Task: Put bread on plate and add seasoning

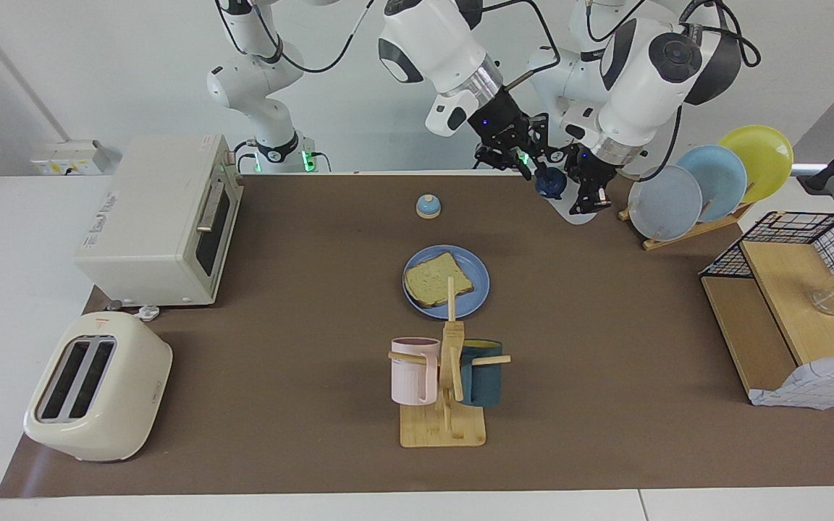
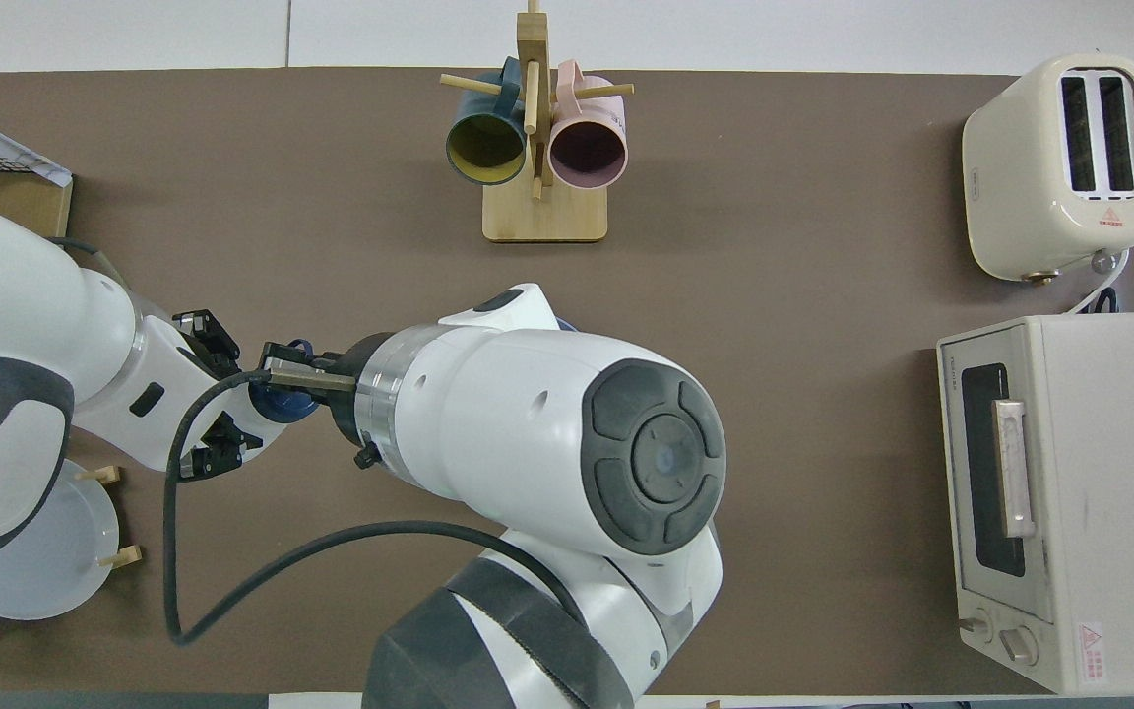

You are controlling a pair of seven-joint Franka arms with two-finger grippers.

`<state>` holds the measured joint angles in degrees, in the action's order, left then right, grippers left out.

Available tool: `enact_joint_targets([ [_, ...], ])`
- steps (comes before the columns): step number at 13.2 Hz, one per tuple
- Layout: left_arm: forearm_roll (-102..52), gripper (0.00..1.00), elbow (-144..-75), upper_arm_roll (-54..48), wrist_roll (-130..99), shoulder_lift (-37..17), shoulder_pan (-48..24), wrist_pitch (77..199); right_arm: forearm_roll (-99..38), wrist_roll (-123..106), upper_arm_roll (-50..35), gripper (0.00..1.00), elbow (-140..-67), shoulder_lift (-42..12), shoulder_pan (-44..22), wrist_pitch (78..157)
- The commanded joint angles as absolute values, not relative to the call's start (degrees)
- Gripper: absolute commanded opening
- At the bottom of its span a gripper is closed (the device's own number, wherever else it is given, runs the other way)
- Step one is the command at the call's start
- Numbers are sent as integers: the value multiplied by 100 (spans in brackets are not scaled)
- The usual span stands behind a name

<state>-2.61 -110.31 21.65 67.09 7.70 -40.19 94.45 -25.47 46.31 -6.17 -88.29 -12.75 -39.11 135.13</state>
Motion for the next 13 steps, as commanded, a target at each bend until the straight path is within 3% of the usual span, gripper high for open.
enact_joint_targets([
  [1, -308, 0, -11171, 2162, 6732, 940, -4025, 9501, -2426, 4728, -650, 3, -8815, -1266, -3876, 13544],
  [2, -316, 0, -11171, 2162, 6732, 940, -4025, 9501, -2434, 4746, -650, 0, -8815, -1266, -3876, 13544],
  [13, -316, 0, -11162, 2162, 6732, 940, -4025, 9492, -3171, 5344, -624, 0, -8763, -1275, -3700, 13623],
])
